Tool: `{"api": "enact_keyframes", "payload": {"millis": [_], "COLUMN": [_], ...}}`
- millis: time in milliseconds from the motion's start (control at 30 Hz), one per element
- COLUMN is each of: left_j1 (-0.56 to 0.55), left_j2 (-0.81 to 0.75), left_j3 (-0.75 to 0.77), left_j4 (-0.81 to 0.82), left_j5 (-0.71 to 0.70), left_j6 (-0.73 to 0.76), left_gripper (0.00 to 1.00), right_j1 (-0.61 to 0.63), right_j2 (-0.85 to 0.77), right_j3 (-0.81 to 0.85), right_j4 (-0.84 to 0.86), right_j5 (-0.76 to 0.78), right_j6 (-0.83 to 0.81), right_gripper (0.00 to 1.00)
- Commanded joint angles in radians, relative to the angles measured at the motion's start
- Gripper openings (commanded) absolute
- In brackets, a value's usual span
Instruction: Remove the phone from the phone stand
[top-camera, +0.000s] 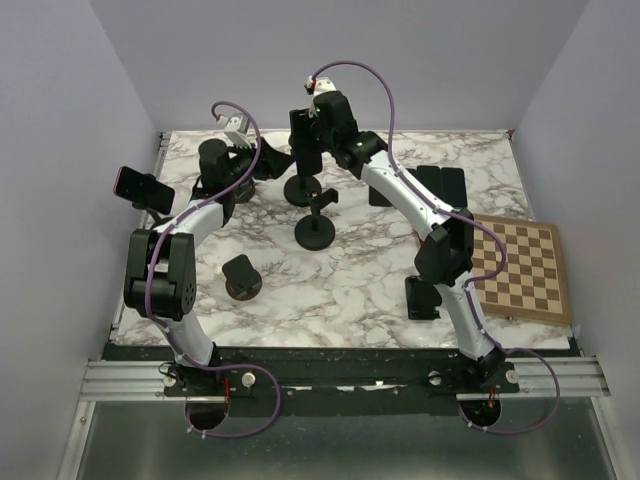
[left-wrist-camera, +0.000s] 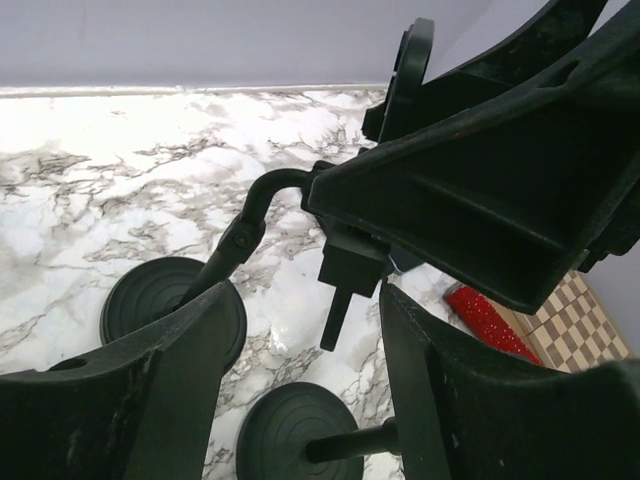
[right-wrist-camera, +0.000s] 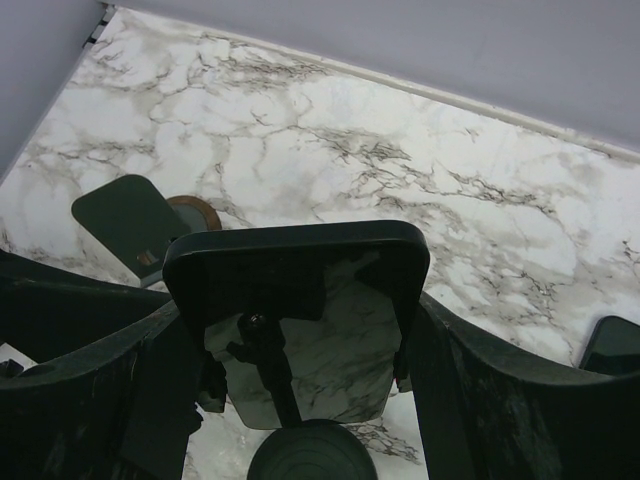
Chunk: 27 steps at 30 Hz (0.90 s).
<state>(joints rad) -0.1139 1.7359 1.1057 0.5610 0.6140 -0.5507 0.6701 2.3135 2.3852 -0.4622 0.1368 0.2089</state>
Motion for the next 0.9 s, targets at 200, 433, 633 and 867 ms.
{"api": "enact_keyframes", "payload": {"millis": [200,433,633,867], "left_j1": [-0.028,-0.041,-0.043,-0.017], "left_j2": [0.049,0.060,0.062,0.054], "left_j3": [0.107,0.110,0.110,0.095], "left_j4": [-0.017,-0.035,-0.039,0.007], "left_j5": [0.022,0.018,0.007,0.041], "left_j6": [-0.006,0.003,0.007,-0.046], "left_gripper": [0.53,0.53,0.46,0.00], "right_j1": [0.003,0.003,0.003,0.003], "right_j2": [0.021,0.027,0.030,0.019], "right_j3": [0.050,0.054,0.057,0.008], "right_j4": [0.011,0.015,0.012,0.009], "right_j5": [-0.073,-0.075,-0.073,-0.027], "right_j6": [0.058,0.073,0.065,-0.013], "right_gripper": [0.01,0.01,0.01,0.01]}}
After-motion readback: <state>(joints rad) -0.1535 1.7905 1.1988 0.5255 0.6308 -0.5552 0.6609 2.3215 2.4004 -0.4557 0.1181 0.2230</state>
